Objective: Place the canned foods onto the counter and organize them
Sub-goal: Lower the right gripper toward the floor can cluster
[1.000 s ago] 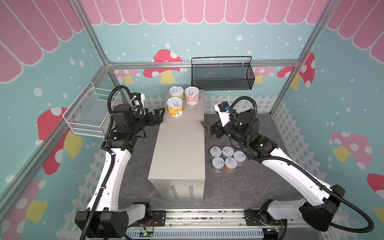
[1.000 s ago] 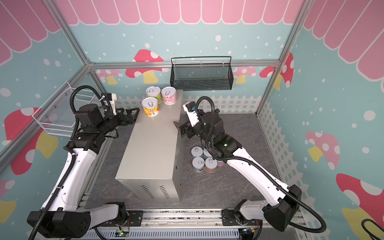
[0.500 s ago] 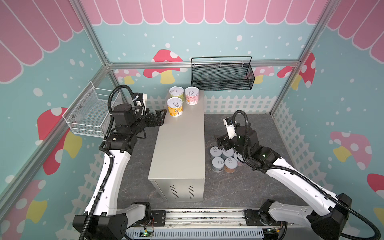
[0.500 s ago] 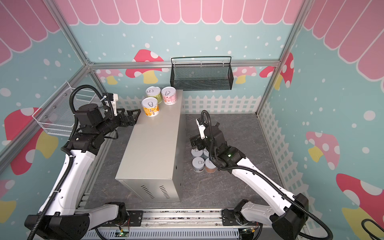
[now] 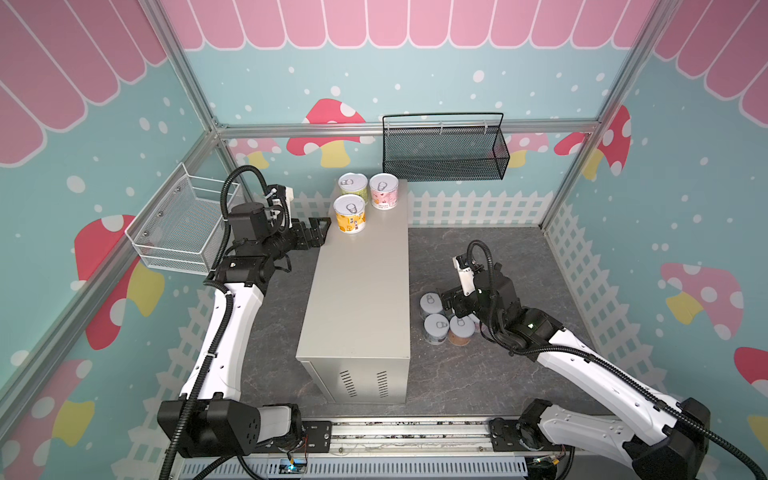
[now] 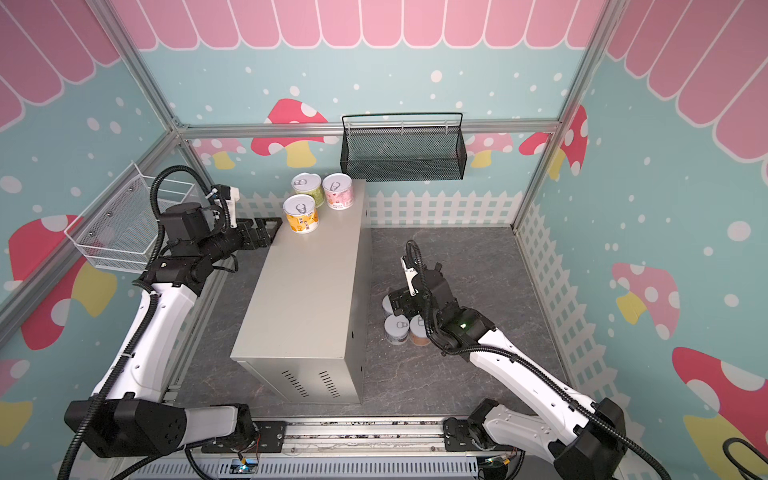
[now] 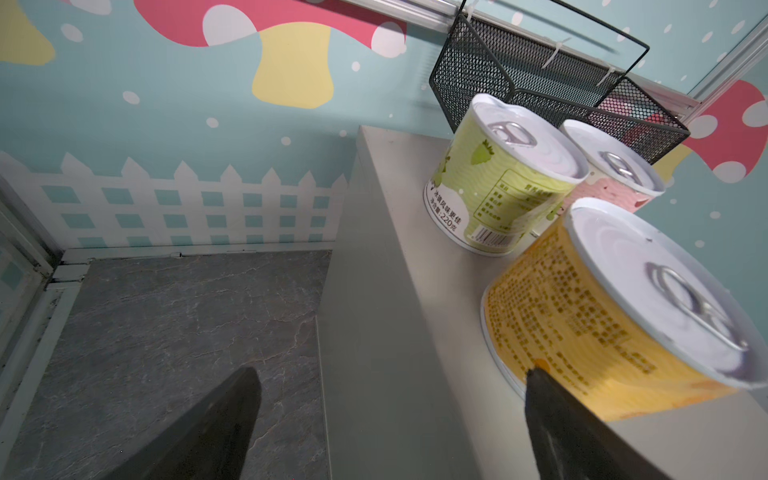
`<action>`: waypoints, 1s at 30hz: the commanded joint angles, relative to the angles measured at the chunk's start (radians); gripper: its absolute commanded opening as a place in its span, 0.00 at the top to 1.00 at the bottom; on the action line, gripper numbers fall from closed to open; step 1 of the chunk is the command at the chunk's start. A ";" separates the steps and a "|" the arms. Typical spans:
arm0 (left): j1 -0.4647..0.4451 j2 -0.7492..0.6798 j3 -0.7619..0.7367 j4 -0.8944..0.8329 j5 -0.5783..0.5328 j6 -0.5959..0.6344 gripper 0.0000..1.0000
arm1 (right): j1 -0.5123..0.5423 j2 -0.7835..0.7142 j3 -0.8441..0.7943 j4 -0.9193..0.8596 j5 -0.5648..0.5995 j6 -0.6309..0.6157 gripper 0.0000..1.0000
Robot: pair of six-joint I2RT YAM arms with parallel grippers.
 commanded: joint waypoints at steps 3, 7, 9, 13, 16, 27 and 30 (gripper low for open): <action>0.004 0.027 0.035 0.033 0.044 -0.020 0.00 | 0.000 -0.019 -0.014 0.000 0.018 0.007 0.01; 0.002 0.041 0.036 0.037 0.053 -0.023 0.00 | 0.000 -0.028 -0.030 0.010 0.018 0.010 0.01; 0.000 0.046 0.037 0.037 0.055 -0.024 0.00 | 0.000 -0.034 -0.034 0.012 0.022 0.009 0.01; -0.004 0.053 0.040 0.037 0.054 -0.024 0.00 | 0.001 -0.046 -0.036 0.012 0.031 0.001 0.01; -0.006 0.054 0.039 0.037 0.055 -0.024 0.00 | 0.001 -0.050 -0.037 0.012 0.034 -0.005 0.01; -0.014 0.058 0.038 0.035 0.057 -0.022 0.00 | 0.001 -0.058 -0.057 0.014 0.028 0.007 0.01; -0.014 0.054 0.038 0.035 0.055 -0.021 0.00 | 0.001 -0.069 -0.068 0.014 0.028 0.010 0.01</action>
